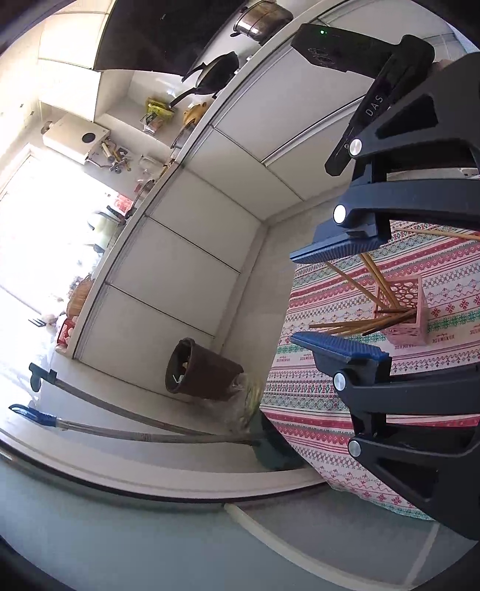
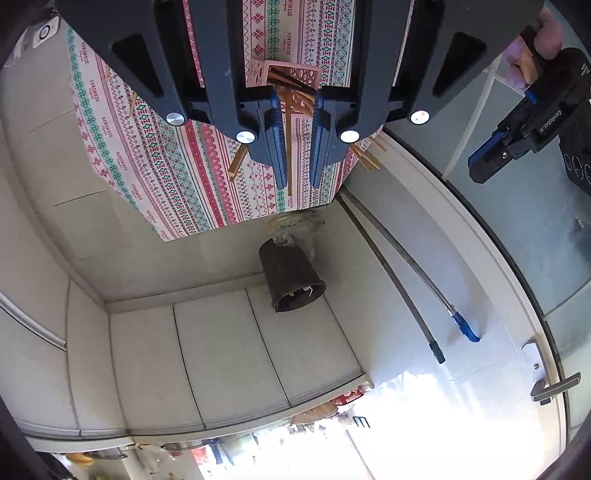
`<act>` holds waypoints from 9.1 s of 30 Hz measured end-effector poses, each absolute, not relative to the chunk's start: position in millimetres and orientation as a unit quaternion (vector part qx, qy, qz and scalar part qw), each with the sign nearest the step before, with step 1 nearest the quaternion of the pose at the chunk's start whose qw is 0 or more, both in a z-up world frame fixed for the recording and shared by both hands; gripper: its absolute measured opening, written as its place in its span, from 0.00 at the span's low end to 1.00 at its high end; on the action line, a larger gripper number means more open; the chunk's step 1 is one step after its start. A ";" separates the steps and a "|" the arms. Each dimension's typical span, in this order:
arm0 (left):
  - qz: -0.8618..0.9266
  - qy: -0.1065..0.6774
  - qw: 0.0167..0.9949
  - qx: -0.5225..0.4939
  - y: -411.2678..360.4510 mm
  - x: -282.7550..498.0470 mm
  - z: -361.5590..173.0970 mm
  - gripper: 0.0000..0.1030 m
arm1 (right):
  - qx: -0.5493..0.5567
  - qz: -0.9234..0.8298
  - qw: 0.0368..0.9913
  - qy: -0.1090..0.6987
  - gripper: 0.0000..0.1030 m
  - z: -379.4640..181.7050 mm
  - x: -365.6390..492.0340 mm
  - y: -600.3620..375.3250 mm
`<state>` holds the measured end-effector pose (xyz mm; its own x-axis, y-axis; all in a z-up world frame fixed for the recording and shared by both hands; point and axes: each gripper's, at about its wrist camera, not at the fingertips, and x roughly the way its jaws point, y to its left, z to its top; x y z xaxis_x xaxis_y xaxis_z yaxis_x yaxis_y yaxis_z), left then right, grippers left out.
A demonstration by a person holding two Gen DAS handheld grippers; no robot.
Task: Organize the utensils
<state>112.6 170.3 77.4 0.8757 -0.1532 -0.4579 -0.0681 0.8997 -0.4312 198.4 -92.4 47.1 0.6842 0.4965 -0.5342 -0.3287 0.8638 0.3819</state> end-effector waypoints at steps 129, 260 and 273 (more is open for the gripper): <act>-0.115 0.327 0.937 -0.037 29.0 83.0 7.1 0.04 | 0.154 0.030 0.857 0.491 0.05 -134.2 199.1 -214.7; 0.095 0.250 0.963 -0.016 31.1 64.7 33.5 0.93 | 0.060 -0.004 0.952 0.300 0.94 -4.7 102.7 -160.7; 0.092 0.253 0.963 -0.016 31.4 65.7 31.6 0.93 | 0.062 -0.005 0.951 0.302 0.94 -6.2 101.7 -160.5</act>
<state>65.7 31.4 31.6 0.8552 0.1686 -0.4902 -0.1843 0.9827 0.0164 101.7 -160.5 -6.2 0.8177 0.0286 -0.5750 0.0459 0.9923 0.1147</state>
